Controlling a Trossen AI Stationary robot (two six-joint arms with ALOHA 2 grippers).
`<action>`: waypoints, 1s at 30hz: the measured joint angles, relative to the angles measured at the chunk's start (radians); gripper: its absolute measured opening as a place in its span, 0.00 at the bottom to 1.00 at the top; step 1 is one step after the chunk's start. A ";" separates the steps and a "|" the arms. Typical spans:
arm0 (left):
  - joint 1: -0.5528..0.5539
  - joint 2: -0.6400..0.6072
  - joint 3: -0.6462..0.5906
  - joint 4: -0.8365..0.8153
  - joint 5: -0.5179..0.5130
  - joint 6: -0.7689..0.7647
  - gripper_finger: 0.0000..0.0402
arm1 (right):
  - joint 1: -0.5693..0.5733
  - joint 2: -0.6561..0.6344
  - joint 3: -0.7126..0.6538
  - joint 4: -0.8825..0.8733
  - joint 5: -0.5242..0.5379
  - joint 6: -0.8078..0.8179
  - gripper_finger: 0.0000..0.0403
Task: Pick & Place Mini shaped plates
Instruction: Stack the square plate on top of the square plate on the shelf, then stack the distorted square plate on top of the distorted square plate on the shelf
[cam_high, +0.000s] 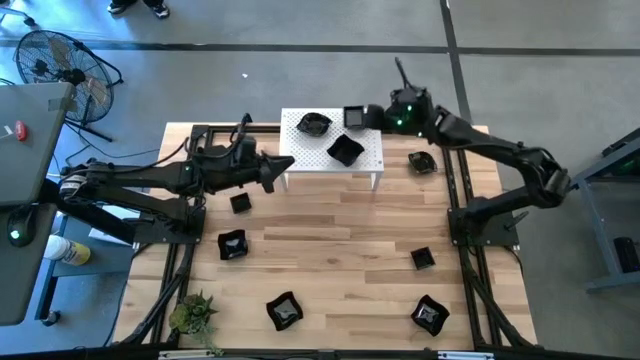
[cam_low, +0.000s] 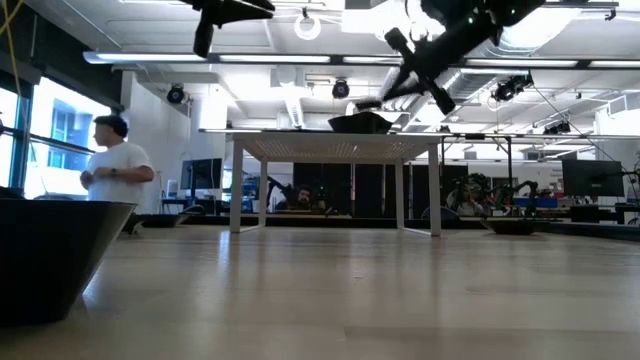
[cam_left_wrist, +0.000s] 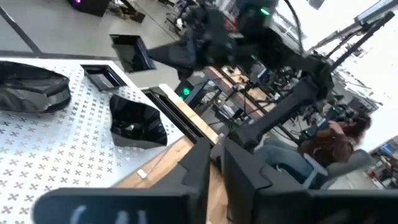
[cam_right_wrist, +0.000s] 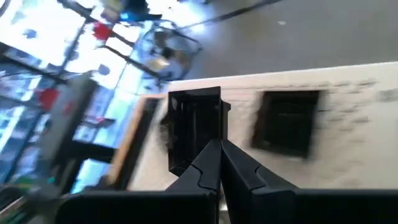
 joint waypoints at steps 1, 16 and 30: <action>0.000 0.001 0.000 -0.002 0.010 0.000 0.07 | -0.025 0.001 0.000 -0.025 -0.012 -0.006 0.00; 0.000 0.001 0.000 -0.005 0.030 0.026 0.01 | -0.120 0.126 0.000 0.001 -0.129 0.000 0.00; 0.000 0.001 0.000 -0.005 0.027 0.027 0.01 | -0.135 0.127 0.000 0.010 -0.143 -0.005 0.19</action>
